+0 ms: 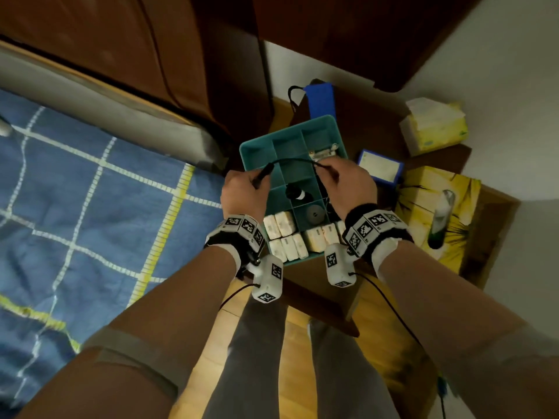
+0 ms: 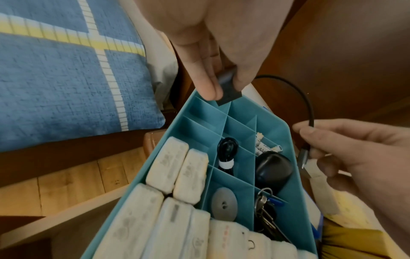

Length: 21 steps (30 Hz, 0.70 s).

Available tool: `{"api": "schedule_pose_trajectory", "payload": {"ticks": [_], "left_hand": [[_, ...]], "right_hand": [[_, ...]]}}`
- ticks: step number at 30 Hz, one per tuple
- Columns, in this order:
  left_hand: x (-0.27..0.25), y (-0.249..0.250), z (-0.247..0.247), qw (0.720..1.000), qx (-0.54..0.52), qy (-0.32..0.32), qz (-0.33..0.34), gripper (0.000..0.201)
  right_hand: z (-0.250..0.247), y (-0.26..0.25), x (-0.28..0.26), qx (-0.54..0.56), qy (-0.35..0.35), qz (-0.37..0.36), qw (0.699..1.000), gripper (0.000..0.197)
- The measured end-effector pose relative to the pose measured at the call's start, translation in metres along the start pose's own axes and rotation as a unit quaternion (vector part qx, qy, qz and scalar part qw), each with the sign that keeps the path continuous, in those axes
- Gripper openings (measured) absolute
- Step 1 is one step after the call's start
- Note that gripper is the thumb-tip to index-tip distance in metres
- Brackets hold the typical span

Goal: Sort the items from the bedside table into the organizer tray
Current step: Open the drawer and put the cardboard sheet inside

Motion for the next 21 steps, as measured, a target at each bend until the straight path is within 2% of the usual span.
{"api": "schedule_pose_trajectory", "payload": {"ticks": [6, 9, 13, 15, 18, 21], "left_hand": [[0.011, 0.010, 0.012, 0.999, 0.018, -0.048, 0.013, 0.022], [0.007, 0.014, 0.015, 0.997, -0.012, -0.071, 0.033, 0.020], [0.003, 0.009, 0.019, 0.994, -0.008, -0.107, 0.018, 0.022], [0.000, 0.005, 0.022, 0.990, 0.020, -0.140, 0.013, 0.017], [-0.006, -0.001, 0.034, 0.977, 0.016, -0.212, -0.001, 0.021], [-0.007, -0.005, 0.040, 0.980, 0.007, -0.196, 0.005, 0.024]], "right_hand": [[0.010, -0.003, 0.027, -0.024, 0.005, 0.011, 1.000, 0.026], [0.008, 0.001, 0.030, -0.001, 0.023, 0.021, 1.000, 0.027], [0.015, 0.005, 0.027, -0.023, -0.013, 0.014, 1.000, 0.022], [0.021, 0.005, 0.024, -0.036, -0.032, 0.003, 0.999, 0.021], [0.022, 0.002, 0.023, -0.056, -0.019, -0.010, 0.998, 0.021], [0.019, 0.000, 0.020, -0.050, 0.010, -0.027, 0.998, 0.021]]}}
Point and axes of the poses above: each hand's wrist, its own x-axis towards the middle knuckle, its own z-axis out of the palm, y = z × x, the point moved 5 cm from there along x, towards the middle knuckle, and after that the axes turned 7 degrees about y, right-handed, at the moved point
